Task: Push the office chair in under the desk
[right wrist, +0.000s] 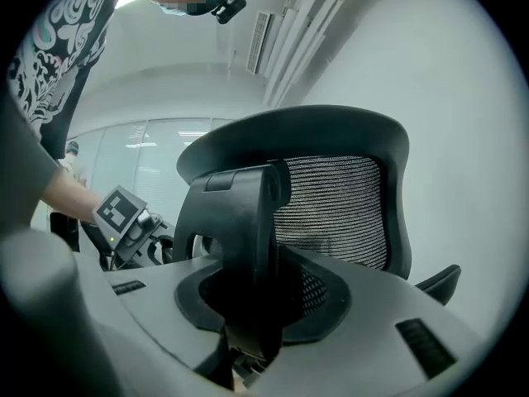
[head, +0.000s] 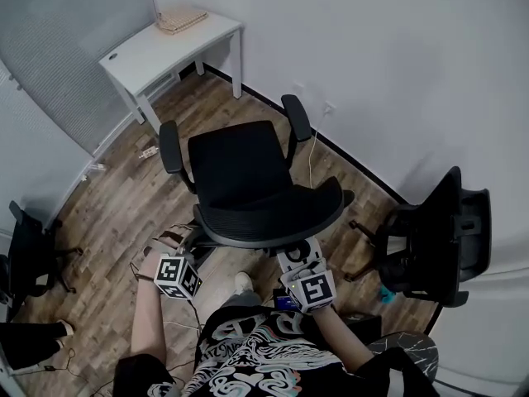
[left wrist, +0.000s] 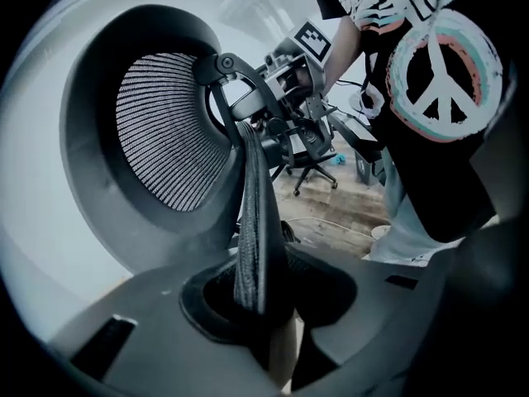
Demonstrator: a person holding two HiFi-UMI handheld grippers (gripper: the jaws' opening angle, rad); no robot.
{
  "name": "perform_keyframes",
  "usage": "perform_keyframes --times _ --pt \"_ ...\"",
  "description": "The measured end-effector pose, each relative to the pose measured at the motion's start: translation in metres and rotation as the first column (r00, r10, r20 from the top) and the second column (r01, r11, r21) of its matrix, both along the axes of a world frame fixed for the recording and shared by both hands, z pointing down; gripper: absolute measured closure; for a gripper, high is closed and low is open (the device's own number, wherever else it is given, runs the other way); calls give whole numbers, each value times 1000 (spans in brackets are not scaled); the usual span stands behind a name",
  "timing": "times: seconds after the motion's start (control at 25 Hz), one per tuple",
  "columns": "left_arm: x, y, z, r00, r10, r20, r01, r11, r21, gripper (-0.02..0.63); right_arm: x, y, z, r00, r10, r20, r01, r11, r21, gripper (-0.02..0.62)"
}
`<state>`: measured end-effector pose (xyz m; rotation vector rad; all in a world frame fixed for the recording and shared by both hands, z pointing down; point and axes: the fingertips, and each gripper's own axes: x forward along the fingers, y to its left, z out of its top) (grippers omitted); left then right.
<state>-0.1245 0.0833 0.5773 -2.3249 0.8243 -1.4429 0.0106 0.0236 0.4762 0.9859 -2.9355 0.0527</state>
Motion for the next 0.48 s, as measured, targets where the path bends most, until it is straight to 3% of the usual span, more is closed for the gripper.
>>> perform_keyframes --times 0.12,0.48 --pt "-7 -1 1 1000 15 17 -15 999 29 476 -5 0 -1 1000 9 0 -9 1000 9 491" --pt "-19 -6 -1 998 61 12 -61 998 2 476 -16 -1 -3 999 32 26 -32 999 -3 483"
